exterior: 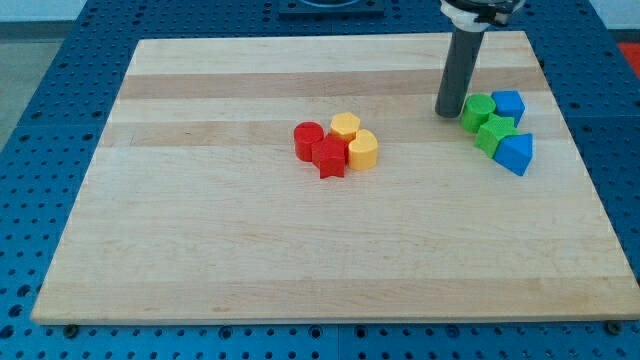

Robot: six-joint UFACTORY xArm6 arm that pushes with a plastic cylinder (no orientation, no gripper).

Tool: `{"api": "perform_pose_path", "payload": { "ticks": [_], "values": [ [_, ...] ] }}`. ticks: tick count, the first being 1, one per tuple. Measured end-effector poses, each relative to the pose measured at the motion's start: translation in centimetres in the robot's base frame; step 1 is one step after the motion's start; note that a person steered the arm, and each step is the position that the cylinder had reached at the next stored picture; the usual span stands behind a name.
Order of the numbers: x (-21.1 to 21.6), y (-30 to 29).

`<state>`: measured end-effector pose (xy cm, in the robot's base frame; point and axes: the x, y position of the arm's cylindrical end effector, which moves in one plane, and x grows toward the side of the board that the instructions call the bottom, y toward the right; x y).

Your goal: Separate the yellow blocks from the red blocks

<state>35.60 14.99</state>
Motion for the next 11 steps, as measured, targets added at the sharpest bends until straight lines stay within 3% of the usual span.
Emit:
{"api": "perform_pose_path", "payload": {
  "ticks": [4, 7, 9, 11],
  "values": [
    [0.0, -2.1],
    [3.5, -4.3],
    [8.2, -7.4],
    [8.0, -10.0]
  ]
}}
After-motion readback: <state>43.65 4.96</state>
